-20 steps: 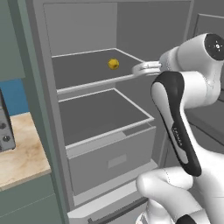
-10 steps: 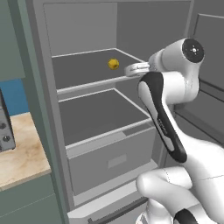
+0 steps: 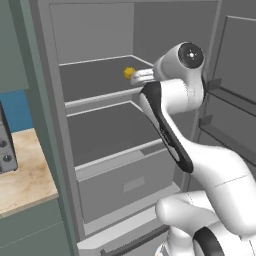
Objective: Place the cold items (lemon and cucumber) from the fridge in one tupperware on the dining counter. Place the warm items (kebab skewer and hot dog) in the stove area in another tupperware.
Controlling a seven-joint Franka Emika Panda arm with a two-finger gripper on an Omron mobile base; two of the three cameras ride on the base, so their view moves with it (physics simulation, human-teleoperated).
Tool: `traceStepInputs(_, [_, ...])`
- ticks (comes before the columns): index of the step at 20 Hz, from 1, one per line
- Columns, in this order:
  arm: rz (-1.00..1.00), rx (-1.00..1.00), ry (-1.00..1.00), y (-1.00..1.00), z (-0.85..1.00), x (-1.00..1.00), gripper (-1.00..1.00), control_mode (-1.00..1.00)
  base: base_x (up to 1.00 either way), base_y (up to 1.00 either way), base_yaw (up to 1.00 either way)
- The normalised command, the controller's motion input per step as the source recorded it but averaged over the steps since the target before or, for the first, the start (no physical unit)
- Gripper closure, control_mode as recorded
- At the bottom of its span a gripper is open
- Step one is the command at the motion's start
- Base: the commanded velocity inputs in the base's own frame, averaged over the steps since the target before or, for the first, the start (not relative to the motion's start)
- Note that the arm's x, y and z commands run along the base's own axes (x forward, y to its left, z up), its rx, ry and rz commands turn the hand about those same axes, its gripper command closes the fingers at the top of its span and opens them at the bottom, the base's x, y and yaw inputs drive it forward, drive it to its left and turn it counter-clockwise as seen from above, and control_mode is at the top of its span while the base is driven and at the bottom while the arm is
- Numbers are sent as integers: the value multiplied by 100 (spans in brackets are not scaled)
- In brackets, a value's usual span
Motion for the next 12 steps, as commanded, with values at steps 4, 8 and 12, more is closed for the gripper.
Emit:
traceStepInputs(4, [0, 0, 2, 0, -8, 26, -100, -100, 0, 0, 0])
traceStepInputs(8, [0, 0, 8, 0, -16, 26, -100, -100, 0, 0, 0])
traceStepInputs(12, [0, 0, 3, 0, -16, 35, -100, -100, 0, 0, 0])
